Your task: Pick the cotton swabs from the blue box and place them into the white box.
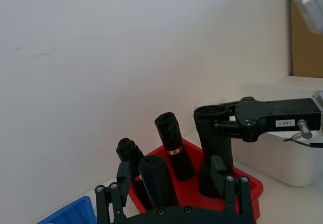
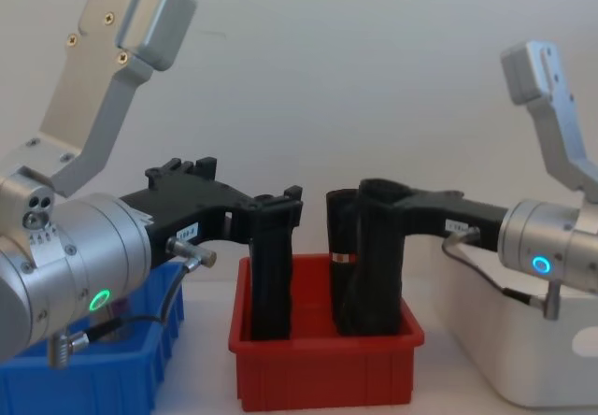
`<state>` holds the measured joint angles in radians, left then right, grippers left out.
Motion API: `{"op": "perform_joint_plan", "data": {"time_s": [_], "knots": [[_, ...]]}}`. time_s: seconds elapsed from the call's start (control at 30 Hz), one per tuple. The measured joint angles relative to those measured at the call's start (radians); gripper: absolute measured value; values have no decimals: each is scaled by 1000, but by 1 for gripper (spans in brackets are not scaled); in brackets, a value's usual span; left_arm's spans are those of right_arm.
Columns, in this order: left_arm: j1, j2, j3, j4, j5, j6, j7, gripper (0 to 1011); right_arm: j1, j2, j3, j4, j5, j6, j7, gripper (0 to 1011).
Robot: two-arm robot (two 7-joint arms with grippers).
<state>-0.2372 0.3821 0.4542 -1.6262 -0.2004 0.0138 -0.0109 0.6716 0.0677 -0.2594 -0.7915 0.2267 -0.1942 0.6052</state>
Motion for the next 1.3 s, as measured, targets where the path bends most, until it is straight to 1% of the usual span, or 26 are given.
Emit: {"op": "perform_joint_plan", "data": {"time_s": [0.03,0.07,0.17,0.2,0.33,0.37,0.4,0.43,0.5,0.6,0.63,0.67,0.7,0.77,0.8,1.0,1.17,1.3], "knots": [[0,0,0,0,0,0,0,1004,-8,3,1,-19,2,5,-4,369],[0,0,0,0,0,0,0,1004,-24,8,2,-56,5,14,-13,366],[0,0,0,0,0,0,0,1004,-49,18,5,-116,10,31,-31,356],[0,0,0,0,0,0,0,1004,-64,23,6,-153,14,43,-44,356],[0,0,0,0,0,0,0,1004,-98,35,10,-233,19,67,-78,348],[0,0,0,0,0,0,0,1004,-122,45,14,-291,22,86,-106,351],[0,0,0,0,0,0,0,1004,-122,45,14,-291,22,86,-106,351],[0,0,0,0,0,0,0,1004,-128,48,15,-308,22,90,-112,351],[0,0,0,0,0,0,0,1004,-157,60,21,-378,24,116,-153,351],[0,0,0,0,0,0,0,1004,-175,69,26,-423,25,136,-184,348],[0,0,0,0,0,0,0,1004,-188,77,30,-455,25,147,-203,348],[0,0,0,0,0,0,0,1004,-188,77,30,-455,25,147,-203,348],[0,0,0,0,0,0,0,1004,-199,83,34,-481,26,160,-227,348],[0,0,0,0,0,0,0,1004,-209,89,38,-506,26,171,-245,348],[0,0,0,0,0,0,0,1004,-221,96,44,-533,26,183,-265,348],[0,0,0,0,0,0,0,1004,-257,122,65,-616,27,227,-346,351],[0,0,0,0,0,0,0,1004,-284,146,86,-669,26,259,-410,348],[0,0,0,0,0,0,0,1004,-301,162,100,-697,25,275,-443,348]]}}
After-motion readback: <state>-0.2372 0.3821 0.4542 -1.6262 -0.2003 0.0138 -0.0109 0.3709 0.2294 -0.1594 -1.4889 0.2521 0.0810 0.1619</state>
